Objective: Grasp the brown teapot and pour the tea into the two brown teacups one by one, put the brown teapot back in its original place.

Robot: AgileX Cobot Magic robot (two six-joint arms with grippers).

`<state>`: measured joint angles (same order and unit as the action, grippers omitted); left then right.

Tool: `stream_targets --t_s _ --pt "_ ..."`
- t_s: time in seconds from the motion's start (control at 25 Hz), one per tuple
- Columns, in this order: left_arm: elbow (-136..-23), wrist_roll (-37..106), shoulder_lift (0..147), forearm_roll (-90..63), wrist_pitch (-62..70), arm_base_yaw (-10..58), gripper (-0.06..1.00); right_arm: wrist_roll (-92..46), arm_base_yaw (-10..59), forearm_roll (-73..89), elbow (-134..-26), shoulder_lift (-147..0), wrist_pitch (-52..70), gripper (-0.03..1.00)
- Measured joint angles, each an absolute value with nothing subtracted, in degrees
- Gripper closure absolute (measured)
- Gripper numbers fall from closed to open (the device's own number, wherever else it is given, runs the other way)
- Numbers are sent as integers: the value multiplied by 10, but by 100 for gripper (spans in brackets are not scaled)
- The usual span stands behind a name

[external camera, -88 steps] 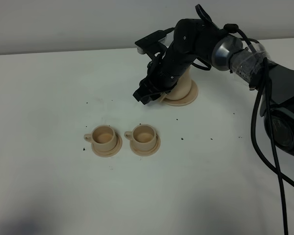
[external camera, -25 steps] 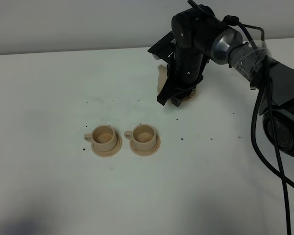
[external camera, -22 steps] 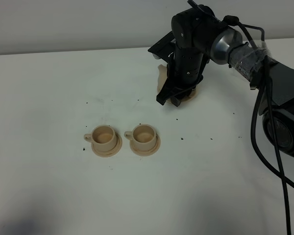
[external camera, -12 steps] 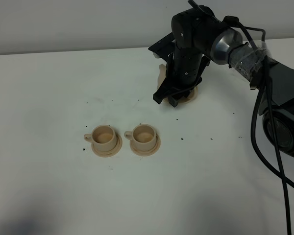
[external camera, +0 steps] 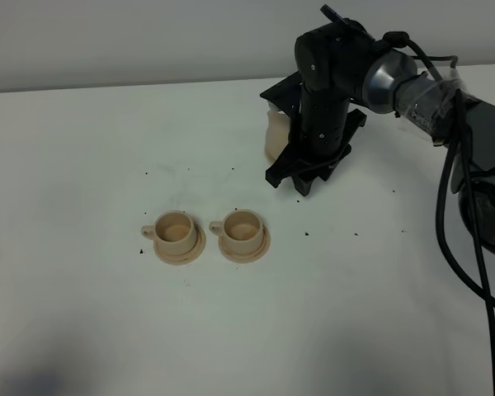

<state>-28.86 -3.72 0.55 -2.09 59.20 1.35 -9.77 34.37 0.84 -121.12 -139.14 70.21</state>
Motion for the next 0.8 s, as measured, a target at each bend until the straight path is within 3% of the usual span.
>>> stream_targets --t_s 0.8 --pt "-289 -37 5 -21 592 14 53 -193 320 -35 -1248 -1362 701 58"
